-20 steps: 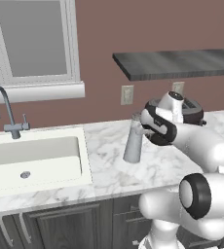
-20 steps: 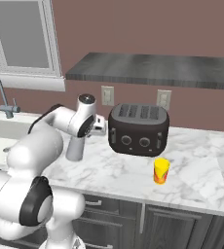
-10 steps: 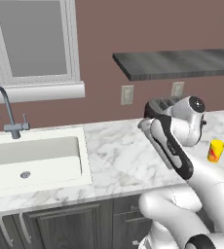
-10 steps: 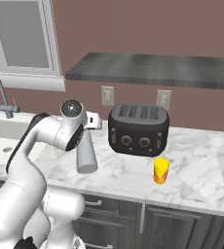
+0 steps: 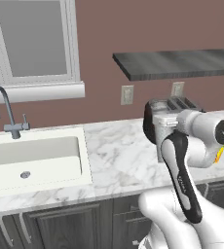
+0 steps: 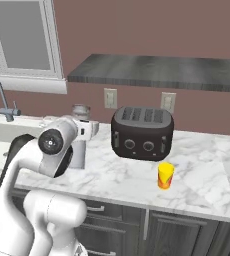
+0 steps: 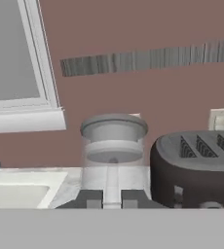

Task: Place the pitcher and cup on the dining counter for serving.

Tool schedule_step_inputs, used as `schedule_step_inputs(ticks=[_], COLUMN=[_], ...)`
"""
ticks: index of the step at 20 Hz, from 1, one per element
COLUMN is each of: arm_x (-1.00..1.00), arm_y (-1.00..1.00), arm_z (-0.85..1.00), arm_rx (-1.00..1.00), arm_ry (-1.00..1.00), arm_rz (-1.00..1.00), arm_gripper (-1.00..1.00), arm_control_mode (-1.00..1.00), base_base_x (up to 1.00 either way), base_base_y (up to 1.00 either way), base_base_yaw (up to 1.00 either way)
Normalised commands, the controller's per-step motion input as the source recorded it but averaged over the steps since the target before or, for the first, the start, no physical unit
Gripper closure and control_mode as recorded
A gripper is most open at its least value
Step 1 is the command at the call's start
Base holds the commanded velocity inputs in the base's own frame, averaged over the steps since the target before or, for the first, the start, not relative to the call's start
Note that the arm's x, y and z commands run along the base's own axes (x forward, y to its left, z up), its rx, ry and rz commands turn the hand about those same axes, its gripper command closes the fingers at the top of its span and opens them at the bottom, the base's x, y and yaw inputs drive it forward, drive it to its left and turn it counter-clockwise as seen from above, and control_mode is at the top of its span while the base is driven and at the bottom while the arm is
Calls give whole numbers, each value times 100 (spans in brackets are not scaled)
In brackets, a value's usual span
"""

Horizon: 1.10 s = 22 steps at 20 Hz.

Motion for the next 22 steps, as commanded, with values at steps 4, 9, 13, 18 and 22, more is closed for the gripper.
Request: schedule_step_inputs(ticks=[4, 9, 13, 18, 22], arm_x=[-61, -29, 0, 0, -5], arm_y=[0, 0, 0, 0, 0], arm_z=[25, 9, 0, 0, 0], arm_rx=[31, 24, 0, 0, 0], arm_ry=[-54, -31, 0, 0, 0], arm_rz=[-11, -5, 0, 0, 0], arm_gripper=[100, 100, 100, 100, 100], arm_control_mode=[-100, -100, -100, -100, -100], base_base_x=[0, 0, 0, 0, 0], base_base_y=[0, 0, 0, 0, 0], base_base_yaw=[0, 0, 0, 0, 0])
